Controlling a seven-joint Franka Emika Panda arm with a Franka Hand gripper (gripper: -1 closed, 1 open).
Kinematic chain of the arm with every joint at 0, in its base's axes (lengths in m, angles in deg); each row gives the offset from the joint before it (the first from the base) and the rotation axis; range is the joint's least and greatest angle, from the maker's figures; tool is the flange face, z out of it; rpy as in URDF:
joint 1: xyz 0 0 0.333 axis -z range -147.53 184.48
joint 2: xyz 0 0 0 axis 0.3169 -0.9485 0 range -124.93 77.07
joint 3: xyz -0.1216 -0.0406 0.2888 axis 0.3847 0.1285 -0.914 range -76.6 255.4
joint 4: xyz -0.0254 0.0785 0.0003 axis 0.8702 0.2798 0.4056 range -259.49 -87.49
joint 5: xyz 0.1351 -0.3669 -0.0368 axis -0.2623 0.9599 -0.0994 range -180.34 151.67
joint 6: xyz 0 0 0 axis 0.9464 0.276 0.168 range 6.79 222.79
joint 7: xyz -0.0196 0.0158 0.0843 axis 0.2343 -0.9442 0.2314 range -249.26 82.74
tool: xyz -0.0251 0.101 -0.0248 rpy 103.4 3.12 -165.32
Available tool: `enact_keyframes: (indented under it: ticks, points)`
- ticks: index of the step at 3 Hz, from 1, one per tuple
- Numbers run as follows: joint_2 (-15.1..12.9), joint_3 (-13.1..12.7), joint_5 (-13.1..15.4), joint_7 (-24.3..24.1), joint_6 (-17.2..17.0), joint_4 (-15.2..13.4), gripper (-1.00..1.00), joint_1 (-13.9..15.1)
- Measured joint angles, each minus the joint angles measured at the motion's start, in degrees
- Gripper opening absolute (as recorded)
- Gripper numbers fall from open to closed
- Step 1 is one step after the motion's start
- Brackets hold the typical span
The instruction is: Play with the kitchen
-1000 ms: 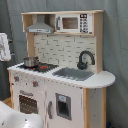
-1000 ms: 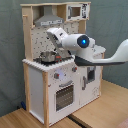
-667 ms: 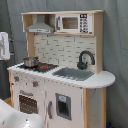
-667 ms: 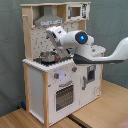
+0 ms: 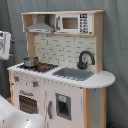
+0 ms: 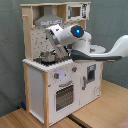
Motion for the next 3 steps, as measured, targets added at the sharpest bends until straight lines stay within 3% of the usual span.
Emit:
enact_keyframes:
  ticks: [3]
  points:
    - [-0.5,-3.1,-11.2,3.3,-13.3,6.6,1.00,7.6]
